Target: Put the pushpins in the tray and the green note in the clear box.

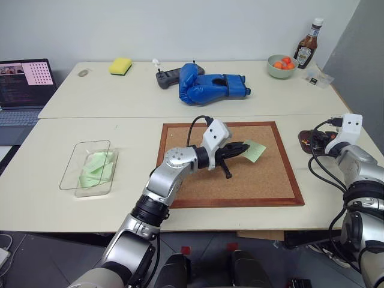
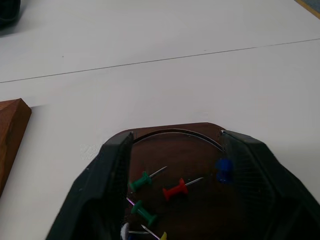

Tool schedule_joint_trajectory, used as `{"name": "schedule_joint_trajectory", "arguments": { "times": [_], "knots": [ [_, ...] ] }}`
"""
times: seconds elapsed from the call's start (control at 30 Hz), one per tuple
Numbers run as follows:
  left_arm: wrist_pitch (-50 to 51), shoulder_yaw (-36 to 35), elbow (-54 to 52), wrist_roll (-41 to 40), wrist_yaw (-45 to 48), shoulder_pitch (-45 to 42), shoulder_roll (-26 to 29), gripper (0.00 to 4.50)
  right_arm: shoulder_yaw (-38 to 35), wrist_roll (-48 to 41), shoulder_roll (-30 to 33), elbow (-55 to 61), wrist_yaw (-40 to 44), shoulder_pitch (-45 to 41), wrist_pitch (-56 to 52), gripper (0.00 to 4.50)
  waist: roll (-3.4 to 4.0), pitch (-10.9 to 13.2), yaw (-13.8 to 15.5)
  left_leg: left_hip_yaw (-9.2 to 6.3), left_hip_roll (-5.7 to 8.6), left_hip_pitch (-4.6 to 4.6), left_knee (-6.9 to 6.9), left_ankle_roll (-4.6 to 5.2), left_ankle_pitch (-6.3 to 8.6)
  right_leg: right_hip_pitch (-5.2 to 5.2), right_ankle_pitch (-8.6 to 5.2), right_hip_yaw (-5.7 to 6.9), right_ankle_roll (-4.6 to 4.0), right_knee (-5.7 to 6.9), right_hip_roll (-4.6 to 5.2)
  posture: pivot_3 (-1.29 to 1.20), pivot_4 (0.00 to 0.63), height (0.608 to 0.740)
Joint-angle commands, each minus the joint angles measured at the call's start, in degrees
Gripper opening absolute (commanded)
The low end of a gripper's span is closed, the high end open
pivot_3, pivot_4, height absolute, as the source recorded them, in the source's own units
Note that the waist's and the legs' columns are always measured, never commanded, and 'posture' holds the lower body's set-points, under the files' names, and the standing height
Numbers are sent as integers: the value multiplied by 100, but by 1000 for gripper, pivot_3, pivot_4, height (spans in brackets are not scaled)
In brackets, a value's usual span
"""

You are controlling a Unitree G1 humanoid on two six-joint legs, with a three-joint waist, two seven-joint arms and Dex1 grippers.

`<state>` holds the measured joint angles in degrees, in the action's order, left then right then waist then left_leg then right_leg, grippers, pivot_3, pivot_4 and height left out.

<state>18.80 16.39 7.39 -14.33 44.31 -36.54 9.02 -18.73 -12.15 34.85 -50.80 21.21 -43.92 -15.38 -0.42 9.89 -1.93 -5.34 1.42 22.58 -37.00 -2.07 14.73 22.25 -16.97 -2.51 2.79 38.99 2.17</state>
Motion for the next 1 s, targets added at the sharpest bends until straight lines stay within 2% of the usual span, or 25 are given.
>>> {"name": "schedule_joint_trajectory", "arguments": {
  "times": [0.03,0.13,0.17,0.6,1.0],
  "knots": [
    [-15,-145,-206,-42,-27,-44,-35,0,-30,-25,128,112,43,-153,101,3782,0,0,0,0,0,0,0,0,0,0,0,0,0,0,0,0,150,740],
    [-8,-158,-190,-47,-13,-65,-37,0,-42,-64,104,207,71,-110,51,4432,0,0,0,0,0,0,0,0,0,0,0,0,0,0,0,0,150,740],
    [-8,-161,-184,-48,-5,-72,-36,0,-42,-79,93,245,85,-93,34,4479,0,0,0,0,0,0,0,0,0,0,0,0,0,0,0,0,150,740],
    [19,-199,-182,-40,21,-94,-55,0,-217,-505,-66,554,274,-26,-401,4479,0,0,2,-1,-1,0,0,0,0,0,0,1,0,1,0,0,150,740],
    [16,-207,-163,-40,25,-104,-54,0,-210,-523,-92,261,94,-36,-452,4479,0,0,1,0,0,0,-1,0,0,0,1,0,0,1,0,0,150,740]
  ]
}}
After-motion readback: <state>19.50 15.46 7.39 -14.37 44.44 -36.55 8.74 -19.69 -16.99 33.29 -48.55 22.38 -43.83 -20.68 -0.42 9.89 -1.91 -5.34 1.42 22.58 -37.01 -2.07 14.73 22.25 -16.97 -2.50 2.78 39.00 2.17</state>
